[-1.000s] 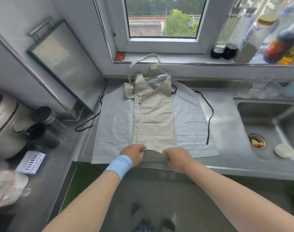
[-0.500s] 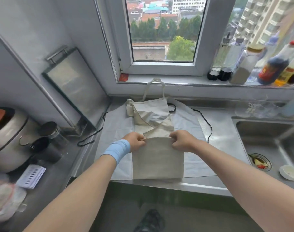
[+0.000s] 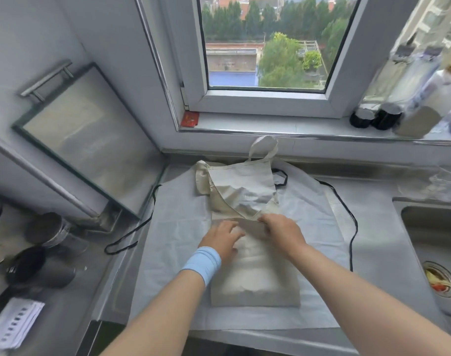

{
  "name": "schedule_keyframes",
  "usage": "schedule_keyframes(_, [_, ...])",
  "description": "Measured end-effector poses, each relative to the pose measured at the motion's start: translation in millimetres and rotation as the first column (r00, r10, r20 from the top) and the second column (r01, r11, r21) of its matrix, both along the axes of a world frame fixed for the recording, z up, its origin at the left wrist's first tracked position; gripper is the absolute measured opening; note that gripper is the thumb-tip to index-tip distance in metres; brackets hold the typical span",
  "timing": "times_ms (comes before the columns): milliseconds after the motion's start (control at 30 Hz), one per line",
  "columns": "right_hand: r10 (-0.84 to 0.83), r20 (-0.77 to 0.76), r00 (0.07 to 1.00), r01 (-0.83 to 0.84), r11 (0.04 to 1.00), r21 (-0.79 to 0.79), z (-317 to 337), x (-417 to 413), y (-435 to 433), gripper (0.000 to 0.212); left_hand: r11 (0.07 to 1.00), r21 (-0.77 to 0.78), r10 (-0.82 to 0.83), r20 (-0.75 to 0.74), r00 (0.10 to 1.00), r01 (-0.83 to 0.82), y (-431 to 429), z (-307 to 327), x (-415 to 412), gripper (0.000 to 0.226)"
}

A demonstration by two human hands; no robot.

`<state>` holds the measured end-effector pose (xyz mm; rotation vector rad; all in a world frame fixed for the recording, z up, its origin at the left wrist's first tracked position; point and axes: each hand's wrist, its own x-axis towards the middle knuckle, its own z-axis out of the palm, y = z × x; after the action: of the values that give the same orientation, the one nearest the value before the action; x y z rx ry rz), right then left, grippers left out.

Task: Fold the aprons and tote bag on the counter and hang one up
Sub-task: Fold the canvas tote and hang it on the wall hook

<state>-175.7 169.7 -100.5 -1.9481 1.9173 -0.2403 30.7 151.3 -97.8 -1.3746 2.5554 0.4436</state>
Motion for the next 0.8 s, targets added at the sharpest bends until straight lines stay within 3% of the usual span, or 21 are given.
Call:
schedule_keyframes(167, [-0.066,-0.087,0.994,0.037,0.955,-0.295,-23.4,1.1,-7.7,0.058,0.991,0.096,0.061,0.276,0.959,-0.09,-6.5,-24.7,20.5,0.073])
schedule_keyframes(267, [0.105,-0.204,0.973,-0.18,0.9,-0.397,-28.5,0.0,-7.0,0.057,0.982,0.091,0.136,0.289,0.948,-0.168,-8.4,-28.5,28.0,0.075])
schedule_keyframes(333, [0.251,-0.265,0.931,-0.336,0.874,-0.352,-35.8,1.8,-5.9,0.037,0.973,0.123,0.166,0.227,0.96,-0.198,-11.7,-26.4,26.0,0.074])
schedule_keyframes(400, [0.303,-0.29,0.908,-0.378,0.891,-0.25,-43.1,3.3,-7.6,0.015,0.969,0.102,0.214,0.116,0.97,-0.226,-20.5,-23.0,22.2,0.063])
schedule_keyframes(500, [0.28,-0.277,0.919,-0.307,0.95,-0.058,-35.9,6.7,-32.3,0.02,0.95,-0.011,0.311,-0.076,0.947,-0.313,-52.2,-8.8,17.8,0.033])
schedule_keyframes(567, [0.232,-0.226,0.946,-0.25,0.967,-0.05,-20.9,12.5,-59.8,0.03,0.909,-0.033,0.403,-0.178,0.898,-0.415,-83.8,4.5,14.8,0.021])
schedule_keyframes(633, [0.159,-0.106,0.982,-0.168,0.983,-0.079,4.0,23.5,-93.1,0.03,0.815,0.038,0.566,-0.265,0.781,-0.578,-118.4,19.1,13.1,0.011])
schedule_keyframes(733, [0.09,0.007,0.996,-0.089,0.993,-0.076,34.1,45.3,-146.0,0.031,0.629,0.255,0.776,-0.251,0.578,-0.734,-159.0,33.0,17.4,0.015])
schedule_keyframes(800, [0.047,0.075,0.996,-0.041,0.996,-0.073,41.2,65.4,-181.3,0.028,0.586,0.337,0.808,-0.172,0.564,-0.737,-178.6,33.6,24.6,0.023])
